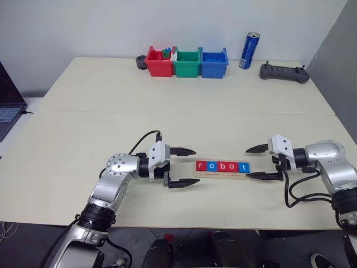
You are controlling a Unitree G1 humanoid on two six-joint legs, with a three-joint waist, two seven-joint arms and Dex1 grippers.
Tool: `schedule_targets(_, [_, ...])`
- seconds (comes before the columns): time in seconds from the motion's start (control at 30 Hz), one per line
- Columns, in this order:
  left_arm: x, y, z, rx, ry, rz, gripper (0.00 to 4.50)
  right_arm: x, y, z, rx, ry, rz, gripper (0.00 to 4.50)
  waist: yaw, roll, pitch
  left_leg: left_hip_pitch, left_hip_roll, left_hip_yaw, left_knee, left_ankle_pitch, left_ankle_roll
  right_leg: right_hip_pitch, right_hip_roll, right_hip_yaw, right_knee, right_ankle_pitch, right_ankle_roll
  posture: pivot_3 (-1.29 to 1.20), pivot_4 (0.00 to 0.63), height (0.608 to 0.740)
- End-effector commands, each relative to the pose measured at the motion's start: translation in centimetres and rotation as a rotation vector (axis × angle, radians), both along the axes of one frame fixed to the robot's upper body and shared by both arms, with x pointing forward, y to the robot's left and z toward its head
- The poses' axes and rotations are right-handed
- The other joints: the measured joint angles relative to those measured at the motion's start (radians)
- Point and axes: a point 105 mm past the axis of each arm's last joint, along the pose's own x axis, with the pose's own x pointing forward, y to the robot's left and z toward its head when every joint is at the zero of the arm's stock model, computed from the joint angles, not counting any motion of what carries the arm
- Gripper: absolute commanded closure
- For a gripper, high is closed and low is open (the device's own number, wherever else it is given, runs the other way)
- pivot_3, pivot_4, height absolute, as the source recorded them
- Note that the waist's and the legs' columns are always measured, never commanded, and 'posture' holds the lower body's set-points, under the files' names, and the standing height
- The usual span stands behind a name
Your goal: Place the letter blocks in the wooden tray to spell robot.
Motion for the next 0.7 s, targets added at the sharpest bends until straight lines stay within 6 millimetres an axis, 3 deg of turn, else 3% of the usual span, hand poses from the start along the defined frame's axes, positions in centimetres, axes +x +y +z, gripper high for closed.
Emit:
schedule_targets(0.03, [-0.3,-0.1,0.8,-0.019,-0.031,-0.016,0.00,0.0,-0.8,1.5,0.023,-0.048,-0.030,0.02,0.000,0.000,0.000,0.000,0.000,0.000,0.000,0.000,0.000,0.000,0.000,0.000,0.000,0.000,0.000,0.00,0.150,0.740])
schedule_targets(0.13, [-0.4,-0.2,0.8,-0.019,-0.030,-0.020,0.00,-0.2,-0.7,1.2,0.029,-0.049,-0.038,0.55,-0.001,0.000,0.000,0.000,0.000,0.000,0.000,0.000,0.000,0.000,0.000,0.000,0.000,0.000,0.000,0.00,0.150,0.740])
schedule_targets(0.3, [-0.4,-0.2,0.9,-0.019,-0.031,-0.026,0.00,-0.6,-0.6,-0.5,0.005,-0.052,-0.032,2.29,-0.001,0.000,0.000,0.000,0.000,0.000,0.000,0.000,0.000,0.000,0.000,0.000,0.000,0.000,0.000,0.00,0.150,0.740])
schedule_targets(0.5, [-0.5,0.0,0.9,-0.012,-0.031,-0.027,0.00,-0.5,0.1,-0.5,0.030,-0.063,-0.027,4.30,-0.001,0.000,0.000,0.000,0.000,0.000,0.000,0.000,0.000,0.000,0.000,0.000,0.000,0.000,0.000,0.00,0.150,0.740])
schedule_targets(0.7, [-0.6,0.1,0.9,-0.010,-0.028,-0.023,0.00,-0.7,2.0,0.1,0.094,-0.063,-0.019,4.41,-0.001,0.000,0.000,0.000,0.000,0.000,0.000,0.000,0.000,0.000,0.000,0.000,0.001,0.000,0.000,0.00,0.150,0.740])
